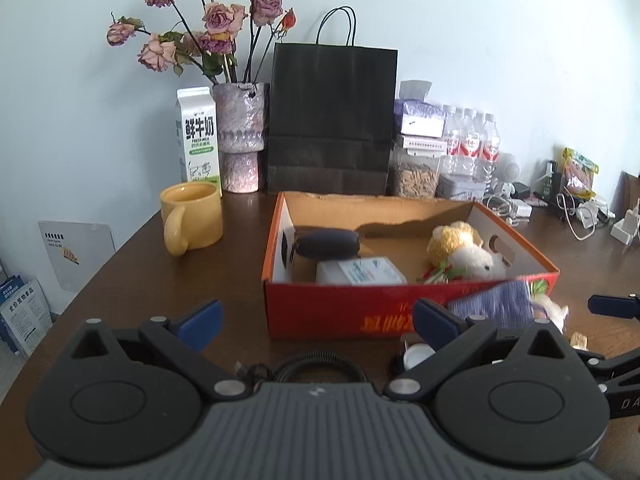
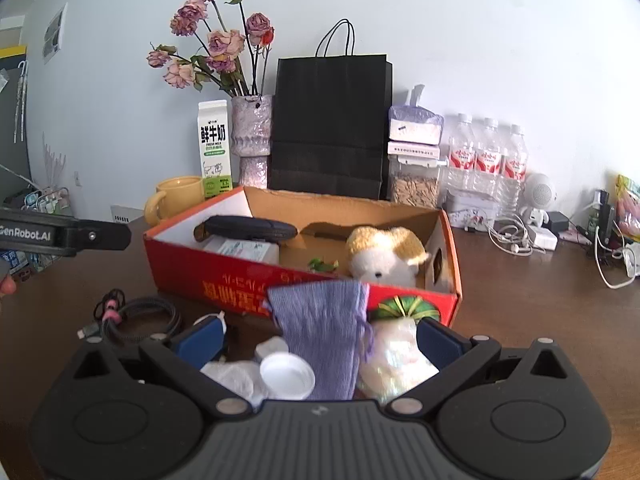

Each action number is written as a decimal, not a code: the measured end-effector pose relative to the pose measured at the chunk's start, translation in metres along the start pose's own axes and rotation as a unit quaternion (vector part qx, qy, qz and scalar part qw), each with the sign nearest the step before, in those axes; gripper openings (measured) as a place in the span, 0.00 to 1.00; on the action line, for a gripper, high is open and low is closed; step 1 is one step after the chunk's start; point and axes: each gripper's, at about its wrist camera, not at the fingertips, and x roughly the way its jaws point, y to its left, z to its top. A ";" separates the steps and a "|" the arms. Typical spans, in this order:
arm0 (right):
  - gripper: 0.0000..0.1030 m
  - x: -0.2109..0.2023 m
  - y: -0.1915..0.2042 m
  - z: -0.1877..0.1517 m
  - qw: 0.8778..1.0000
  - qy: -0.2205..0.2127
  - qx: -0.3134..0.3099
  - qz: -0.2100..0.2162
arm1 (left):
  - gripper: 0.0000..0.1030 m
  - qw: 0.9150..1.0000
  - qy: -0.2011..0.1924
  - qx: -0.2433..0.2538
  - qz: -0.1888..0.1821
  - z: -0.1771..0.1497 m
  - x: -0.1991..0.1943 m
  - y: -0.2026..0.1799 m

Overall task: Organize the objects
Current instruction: 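Move the left tool to the braided cable while the right tool approaches the short black cable, then grasp the braided black cable with the left tool while the right tool grasps the short cable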

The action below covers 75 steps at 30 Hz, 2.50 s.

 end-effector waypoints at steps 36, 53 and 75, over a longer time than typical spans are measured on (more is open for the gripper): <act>0.47 -0.028 0.003 -0.071 0.997 0.062 0.034 -0.013 | 1.00 0.999 0.044 -0.014 -0.003 -0.063 -0.033 0.016; 0.12 -0.021 -0.002 -0.073 0.998 0.056 0.030 -0.010 | 1.00 0.998 0.053 -0.021 0.002 -0.065 -0.027 0.021; 0.11 -0.022 0.001 -0.051 1.000 0.010 0.020 0.017 | 1.00 0.993 0.121 -0.011 -0.007 -0.045 0.032 0.010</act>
